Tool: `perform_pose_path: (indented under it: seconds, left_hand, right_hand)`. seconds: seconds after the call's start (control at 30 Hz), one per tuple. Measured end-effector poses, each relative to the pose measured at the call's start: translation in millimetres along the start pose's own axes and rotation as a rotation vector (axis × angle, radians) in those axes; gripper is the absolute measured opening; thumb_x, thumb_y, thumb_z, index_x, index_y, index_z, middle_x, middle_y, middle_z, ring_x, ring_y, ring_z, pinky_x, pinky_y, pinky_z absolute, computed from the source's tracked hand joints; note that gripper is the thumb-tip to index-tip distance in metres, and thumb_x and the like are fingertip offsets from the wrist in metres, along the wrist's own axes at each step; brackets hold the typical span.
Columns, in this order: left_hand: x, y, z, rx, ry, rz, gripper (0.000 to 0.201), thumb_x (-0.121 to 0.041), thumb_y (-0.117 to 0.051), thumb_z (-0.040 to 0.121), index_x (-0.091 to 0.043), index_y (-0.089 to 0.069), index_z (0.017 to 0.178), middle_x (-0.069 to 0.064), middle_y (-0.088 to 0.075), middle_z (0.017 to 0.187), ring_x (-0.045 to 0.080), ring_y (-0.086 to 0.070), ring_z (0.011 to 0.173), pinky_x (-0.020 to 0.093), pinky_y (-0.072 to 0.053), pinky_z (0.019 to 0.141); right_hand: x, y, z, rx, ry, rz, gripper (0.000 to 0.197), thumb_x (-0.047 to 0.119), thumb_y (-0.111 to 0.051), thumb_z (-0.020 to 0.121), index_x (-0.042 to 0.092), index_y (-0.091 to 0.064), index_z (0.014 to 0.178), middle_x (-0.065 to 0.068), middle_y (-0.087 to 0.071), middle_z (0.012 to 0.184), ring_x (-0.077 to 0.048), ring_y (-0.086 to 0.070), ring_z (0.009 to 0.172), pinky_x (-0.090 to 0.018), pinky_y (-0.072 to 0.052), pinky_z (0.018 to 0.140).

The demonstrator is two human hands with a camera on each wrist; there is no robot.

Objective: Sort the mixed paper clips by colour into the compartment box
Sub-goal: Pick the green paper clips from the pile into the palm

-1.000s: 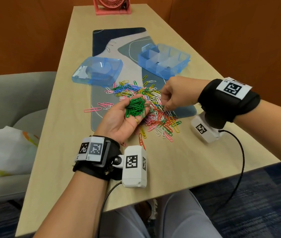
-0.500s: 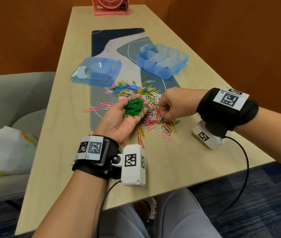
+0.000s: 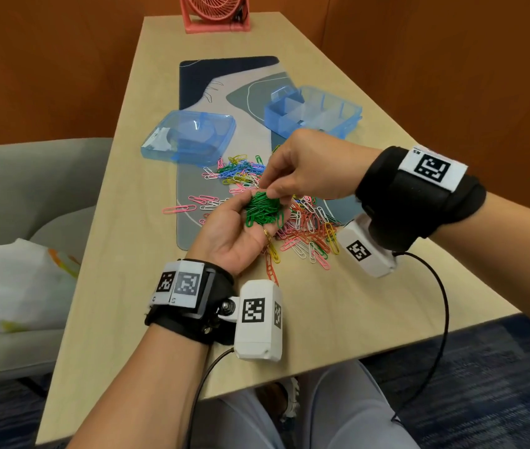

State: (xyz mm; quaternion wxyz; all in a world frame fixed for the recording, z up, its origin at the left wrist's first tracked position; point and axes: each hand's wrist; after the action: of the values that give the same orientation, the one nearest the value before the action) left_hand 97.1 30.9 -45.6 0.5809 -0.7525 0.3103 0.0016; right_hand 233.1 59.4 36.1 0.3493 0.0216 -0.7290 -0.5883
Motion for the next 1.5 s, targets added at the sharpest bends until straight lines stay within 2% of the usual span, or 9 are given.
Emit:
perform_pose_path:
  seconds: [0.1, 0.2, 0.33, 0.5, 0.63, 0.9, 1.07, 1.2, 1.5]
  left_hand:
    - [-1, 0, 0, -0.015, -0.007, 0.023, 0.038, -0.018, -0.028, 0.102, 0.011, -0.052, 0.105, 0.027, -0.057, 0.108, 0.036, -0.056, 0.098, 0.047, -0.040, 0.099]
    - [0, -1, 0, -0.036, -0.020, 0.126, 0.039, -0.020, -0.027, 0.102, 0.007, -0.056, 0.102, 0.025, -0.060, 0.100, 0.035, -0.058, 0.093, 0.043, -0.050, 0.086]
    - [0, -3, -2, -0.040, -0.042, 0.168, 0.038, -0.019, -0.026, 0.102, 0.004, -0.056, 0.101, 0.022, -0.060, 0.097, 0.032, -0.059, 0.091, 0.038, -0.056, 0.070]
    - [0, -3, -2, -0.045, -0.052, 0.185, 0.039, -0.020, -0.025, 0.103, 0.003, -0.057, 0.102, 0.021, -0.061, 0.097, 0.032, -0.059, 0.093, 0.035, -0.056, 0.072]
    - [1, -2, -2, -0.053, -0.064, 0.197, 0.039, -0.020, -0.025, 0.103, 0.003, -0.057, 0.101, 0.020, -0.061, 0.098, 0.031, -0.060, 0.092, 0.035, -0.057, 0.071]
    - [0, -2, -1, -0.032, -0.061, 0.190, 0.038, -0.019, -0.026, 0.102, 0.003, -0.057, 0.101, 0.020, -0.060, 0.098, 0.031, -0.060, 0.092, 0.035, -0.057, 0.070]
    - [0, -2, -2, -0.029, -0.062, 0.197, 0.037, -0.019, -0.027, 0.102, 0.002, -0.057, 0.101, 0.020, -0.061, 0.097, 0.031, -0.059, 0.094, 0.035, -0.057, 0.072]
    - [1, -3, -2, -0.033, -0.066, 0.195, 0.037, -0.019, -0.027, 0.102, 0.003, -0.057, 0.100, 0.021, -0.061, 0.097, 0.032, -0.060, 0.092, 0.035, -0.057, 0.071]
    - [0, -3, -3, -0.036, -0.064, 0.208, 0.038, -0.019, -0.026, 0.103, 0.004, -0.056, 0.103, 0.021, -0.060, 0.099, 0.032, -0.059, 0.093, 0.038, -0.053, 0.079]
  right_hand:
    - [-4, 6, -4, -0.027, -0.008, 0.009, 0.010, 0.015, -0.067, 0.086, 0.017, -0.074, 0.094, 0.004, -0.068, 0.065, 0.009, -0.054, 0.047, -0.001, -0.036, 0.050]
    - [-16, 12, -13, -0.025, -0.054, -0.056, 0.007, 0.015, -0.070, 0.083, 0.021, -0.073, 0.085, 0.012, -0.064, 0.063, 0.010, -0.053, 0.049, -0.002, -0.038, 0.049]
    - [-29, 1, -28, 0.167, -0.127, -0.175, 0.012, 0.018, -0.076, 0.078, 0.029, -0.071, 0.079, 0.016, -0.066, 0.069, 0.006, -0.056, 0.059, -0.008, -0.042, 0.058]
    - [-35, -18, -35, 0.310, -0.151, -0.240, 0.008, 0.017, -0.073, 0.079, 0.021, -0.073, 0.086, 0.010, -0.067, 0.075, -0.003, -0.057, 0.067, -0.019, -0.046, 0.067]
    - [-33, -21, -33, 0.326, -0.111, -0.203, 0.017, 0.017, -0.071, 0.082, 0.029, -0.072, 0.094, 0.013, -0.061, 0.064, -0.001, -0.055, 0.062, -0.024, -0.047, 0.070]
    - [-33, -21, -36, 0.342, -0.119, -0.233, 0.015, 0.017, -0.075, 0.077, 0.026, -0.063, 0.072, 0.013, -0.060, 0.064, 0.000, -0.053, 0.059, -0.021, -0.045, 0.064]
    - [-32, -21, -36, 0.317, -0.125, -0.290, 0.010, 0.020, -0.072, 0.079, 0.022, -0.066, 0.071, 0.010, -0.062, 0.066, -0.005, -0.053, 0.061, -0.028, -0.050, 0.067]
    - [-30, -25, -35, 0.304, -0.134, -0.311, 0.015, 0.025, -0.075, 0.078, 0.024, -0.063, 0.069, 0.012, -0.057, 0.062, -0.005, -0.052, 0.061, -0.026, -0.047, 0.066]
    - [-29, -26, -37, 0.336, -0.107, -0.207, 0.013, 0.015, -0.077, 0.076, 0.023, -0.067, 0.078, 0.015, -0.059, 0.065, 0.002, -0.053, 0.058, -0.014, -0.043, 0.058]
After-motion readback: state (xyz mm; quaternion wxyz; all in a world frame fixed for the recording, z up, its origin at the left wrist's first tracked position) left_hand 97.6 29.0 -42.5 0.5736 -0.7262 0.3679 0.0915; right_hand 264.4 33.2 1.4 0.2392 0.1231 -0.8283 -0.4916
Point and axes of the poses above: each hand's wrist, its own z-axis towards the middle knuckle, its own y-axis out of the back of the hand, x = y × z
